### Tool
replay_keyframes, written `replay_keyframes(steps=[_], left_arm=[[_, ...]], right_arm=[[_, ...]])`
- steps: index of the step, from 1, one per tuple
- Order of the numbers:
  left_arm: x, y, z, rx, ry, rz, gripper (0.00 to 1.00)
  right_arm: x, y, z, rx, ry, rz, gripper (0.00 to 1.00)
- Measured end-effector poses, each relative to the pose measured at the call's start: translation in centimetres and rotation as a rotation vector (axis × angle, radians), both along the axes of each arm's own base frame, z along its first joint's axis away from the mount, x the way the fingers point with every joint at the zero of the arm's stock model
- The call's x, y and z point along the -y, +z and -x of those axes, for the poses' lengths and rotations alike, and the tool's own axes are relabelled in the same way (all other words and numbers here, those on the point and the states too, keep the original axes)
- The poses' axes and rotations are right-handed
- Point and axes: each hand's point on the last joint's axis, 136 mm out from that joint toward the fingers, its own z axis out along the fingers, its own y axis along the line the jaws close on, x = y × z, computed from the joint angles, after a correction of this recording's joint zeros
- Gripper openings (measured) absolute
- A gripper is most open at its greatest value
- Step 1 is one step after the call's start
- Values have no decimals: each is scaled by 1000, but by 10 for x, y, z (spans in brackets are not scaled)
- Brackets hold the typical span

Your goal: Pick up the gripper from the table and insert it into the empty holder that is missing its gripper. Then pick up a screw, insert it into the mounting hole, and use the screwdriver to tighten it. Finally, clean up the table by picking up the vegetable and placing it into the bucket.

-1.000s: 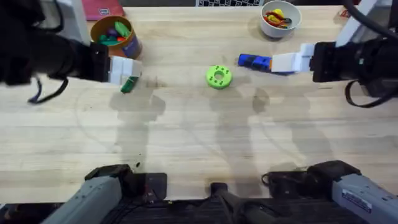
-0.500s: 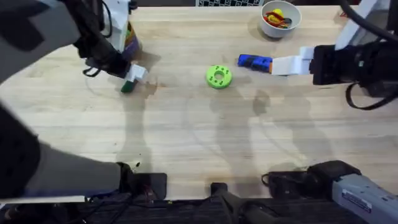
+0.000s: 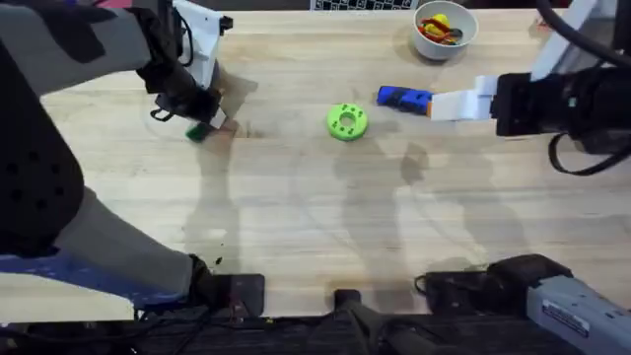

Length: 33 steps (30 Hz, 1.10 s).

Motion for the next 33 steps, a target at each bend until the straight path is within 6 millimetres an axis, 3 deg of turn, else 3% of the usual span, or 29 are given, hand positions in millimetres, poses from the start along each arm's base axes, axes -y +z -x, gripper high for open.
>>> replay_keyframes(steps=[10, 14, 18, 22, 27, 30, 33], left_arm=[[1, 0, 9, -50, -1, 4, 22], [4, 10, 14, -90, 2, 8, 22], [8, 45, -13, -2, 12, 4, 21], [6, 111, -43, 163, 50, 4, 20], [-2, 187, -66, 362, 86, 0, 20], [-13, 203, -74, 424, 113, -5, 19], [-25, 195, -78, 416, 140, -5, 19]], right_arm=[[0, 0, 0, 0, 0, 0, 994], [0, 0, 0, 0, 0, 0, 995], [0, 0, 0, 0, 0, 0, 994], [0, 0, 0, 0, 0, 0, 994], [0, 0, 0, 0, 0, 0, 994], [0, 0, 0, 0, 0, 0, 994], [0, 0, 0, 1, 0, 0, 994]])
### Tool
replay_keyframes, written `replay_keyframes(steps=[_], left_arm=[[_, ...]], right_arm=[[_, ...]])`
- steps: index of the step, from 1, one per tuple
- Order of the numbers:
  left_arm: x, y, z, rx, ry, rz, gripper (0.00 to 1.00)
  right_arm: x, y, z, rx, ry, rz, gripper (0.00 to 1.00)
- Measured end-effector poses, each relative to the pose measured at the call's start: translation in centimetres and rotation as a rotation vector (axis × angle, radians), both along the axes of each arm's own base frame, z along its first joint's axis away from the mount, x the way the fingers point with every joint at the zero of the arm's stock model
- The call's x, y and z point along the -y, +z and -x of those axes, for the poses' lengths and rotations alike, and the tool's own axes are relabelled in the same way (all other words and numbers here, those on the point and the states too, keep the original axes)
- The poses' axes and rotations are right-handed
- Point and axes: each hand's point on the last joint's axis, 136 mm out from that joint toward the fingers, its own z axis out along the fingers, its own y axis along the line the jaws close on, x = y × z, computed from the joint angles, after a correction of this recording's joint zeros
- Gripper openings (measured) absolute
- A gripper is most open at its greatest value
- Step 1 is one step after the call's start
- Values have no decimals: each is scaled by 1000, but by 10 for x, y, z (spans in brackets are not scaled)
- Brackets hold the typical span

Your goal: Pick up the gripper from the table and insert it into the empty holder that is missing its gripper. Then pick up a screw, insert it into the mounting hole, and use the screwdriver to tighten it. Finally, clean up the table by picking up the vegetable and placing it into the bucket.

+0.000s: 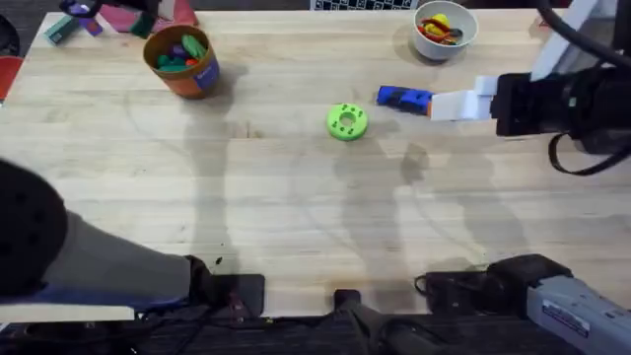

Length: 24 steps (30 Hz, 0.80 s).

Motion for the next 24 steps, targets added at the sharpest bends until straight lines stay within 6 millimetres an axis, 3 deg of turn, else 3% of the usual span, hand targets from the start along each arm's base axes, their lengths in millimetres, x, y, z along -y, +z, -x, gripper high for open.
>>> replay_keyframes(steps=[3, 8, 13, 19, 24], left_arm=[[-12, -17, -13, -10, 22, 6, 19], [-24, -62, -35, -60, 39, 17, 18], [-26, -86, -38, -100, 43, 25, 42], [-26, -83, -37, -94, 45, 26, 936], [-25, -83, -36, -98, 57, 35, 985]], right_arm=[[0, 0, 0, 0, 0, 0, 994], [0, 0, 0, 0, 0, 0, 994], [0, 0, 0, 0, 0, 0, 994], [0, 0, 0, 1, 0, 0, 994], [0, 0, 0, 0, 0, 0, 994]])
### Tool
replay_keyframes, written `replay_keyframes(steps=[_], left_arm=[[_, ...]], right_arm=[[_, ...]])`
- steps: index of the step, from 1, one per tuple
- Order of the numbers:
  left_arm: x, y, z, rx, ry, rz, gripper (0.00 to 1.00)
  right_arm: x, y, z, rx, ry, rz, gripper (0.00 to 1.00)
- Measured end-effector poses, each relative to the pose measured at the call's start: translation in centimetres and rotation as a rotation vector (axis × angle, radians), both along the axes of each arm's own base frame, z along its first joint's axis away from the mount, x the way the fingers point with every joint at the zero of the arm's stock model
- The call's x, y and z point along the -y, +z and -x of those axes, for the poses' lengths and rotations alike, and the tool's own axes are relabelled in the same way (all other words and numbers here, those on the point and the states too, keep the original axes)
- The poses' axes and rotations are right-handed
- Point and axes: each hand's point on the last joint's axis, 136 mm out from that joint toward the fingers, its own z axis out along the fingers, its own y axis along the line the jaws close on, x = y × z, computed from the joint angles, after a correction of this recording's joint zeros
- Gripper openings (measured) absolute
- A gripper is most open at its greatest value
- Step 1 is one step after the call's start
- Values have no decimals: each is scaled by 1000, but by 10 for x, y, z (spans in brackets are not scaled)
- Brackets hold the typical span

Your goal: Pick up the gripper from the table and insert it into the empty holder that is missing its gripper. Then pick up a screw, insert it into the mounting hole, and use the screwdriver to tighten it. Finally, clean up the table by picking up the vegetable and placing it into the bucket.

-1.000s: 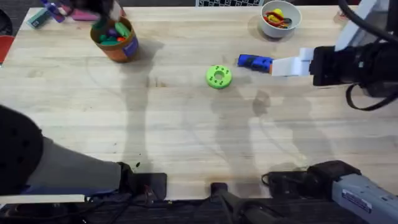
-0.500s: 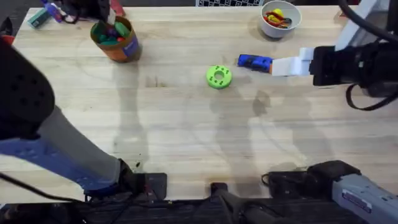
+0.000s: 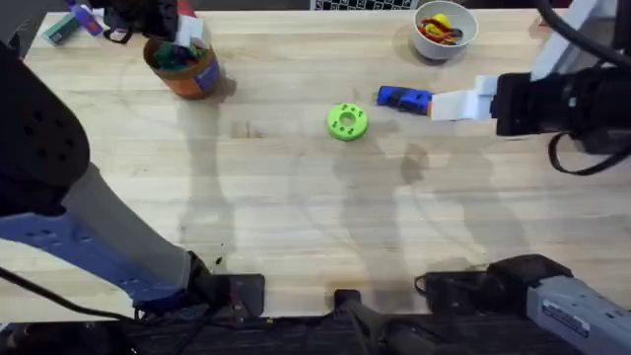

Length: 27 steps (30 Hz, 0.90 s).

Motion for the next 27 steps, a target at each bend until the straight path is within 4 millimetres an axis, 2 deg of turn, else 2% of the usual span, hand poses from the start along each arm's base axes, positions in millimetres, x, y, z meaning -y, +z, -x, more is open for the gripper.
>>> replay_keyframes(steps=[3, 5, 7, 9, 14, 17, 19, 21, 24, 27], left_arm=[[1, 4, 6, -15, 25, 18, 985], [3, 16, 11, -11, 33, 23, 985], [5, 36, 16, 19, 34, 22, 985], [10, 67, 25, 68, 27, 15, 985], [35, 134, 62, 167, -9, 19, 988], [56, 157, 75, 227, -34, 46, 988], [75, 156, 83, 237, -58, 67, 988], [96, 139, 92, 205, -86, 90, 988], [123, 95, 112, 100, -110, 120, 987], [136, 55, 134, -5, -98, 147, 988]], right_arm=[[0, 0, 0, 0, 0, 0, 994], [0, 0, 0, 0, 0, 0, 994], [0, 0, 0, 0, 0, 0, 994], [0, 0, 0, 0, 0, 0, 994], [0, 0, 0, 0, 0, 0, 994], [0, 0, 0, 0, 0, 0, 993], [0, 0, 0, 0, 0, 0, 994], [0, 0, 0, 0, 0, 0, 994], [0, 0, 0, 0, 0, 0, 994], [0, 0, 0, 0, 0, 0, 994]])
